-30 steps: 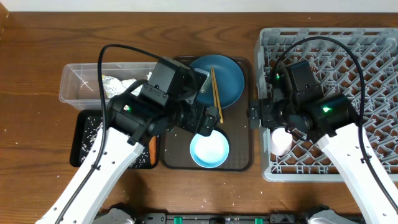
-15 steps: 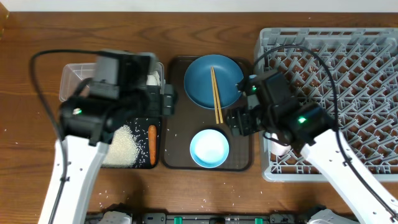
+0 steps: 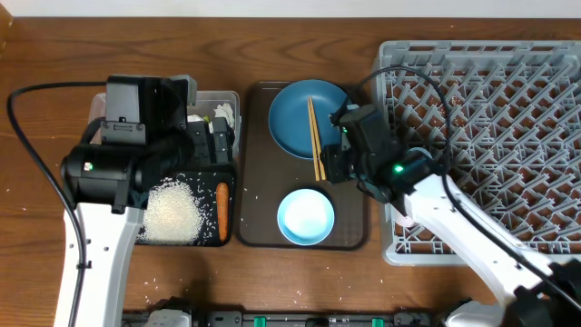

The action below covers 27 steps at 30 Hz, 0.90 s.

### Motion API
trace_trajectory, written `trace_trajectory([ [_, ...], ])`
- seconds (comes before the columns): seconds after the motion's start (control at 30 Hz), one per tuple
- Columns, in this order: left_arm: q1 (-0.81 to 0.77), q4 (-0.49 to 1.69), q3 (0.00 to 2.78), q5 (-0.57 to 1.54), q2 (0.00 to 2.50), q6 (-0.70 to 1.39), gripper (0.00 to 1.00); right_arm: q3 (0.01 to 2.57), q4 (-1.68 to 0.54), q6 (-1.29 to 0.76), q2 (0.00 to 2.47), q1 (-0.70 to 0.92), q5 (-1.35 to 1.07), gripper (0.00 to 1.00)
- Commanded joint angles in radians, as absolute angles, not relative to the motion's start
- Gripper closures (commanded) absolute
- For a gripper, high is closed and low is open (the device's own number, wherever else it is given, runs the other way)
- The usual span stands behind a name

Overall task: Sort waste into correct bins and load items into the dishwasher rack
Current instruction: 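Lower the right gripper and pinch one wooden chopstick on the blue plate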

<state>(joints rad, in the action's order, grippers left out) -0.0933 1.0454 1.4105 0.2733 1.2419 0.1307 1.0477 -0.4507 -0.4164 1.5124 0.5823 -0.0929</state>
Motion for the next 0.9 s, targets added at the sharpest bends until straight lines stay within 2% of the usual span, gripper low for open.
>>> trace_trajectory([
  [0.0,-0.088,1.048,1.412,0.263,1.243,0.132,0.04,1.045,-0.418,-0.434,1.57,0.597,-0.071,0.68],
  [0.1,-0.088,1.048,1.412,0.263,1.243,0.132,0.04,1.045,-0.395,-0.457,1.629,0.597,-0.067,0.66],
  [0.47,-0.088,1.048,1.412,0.263,1.243,0.132,0.04,1.045,-0.349,-0.459,1.746,0.597,-0.056,0.67],
  [0.7,-0.088,1.048,1.412,0.263,1.243,0.132,0.04,1.045,-0.349,-0.459,1.746,0.596,-0.056,0.79],
  [0.87,-0.088,1.048,1.412,0.263,1.243,0.132,0.04,1.045,-0.352,-0.459,1.745,0.596,-0.056,0.96],
])
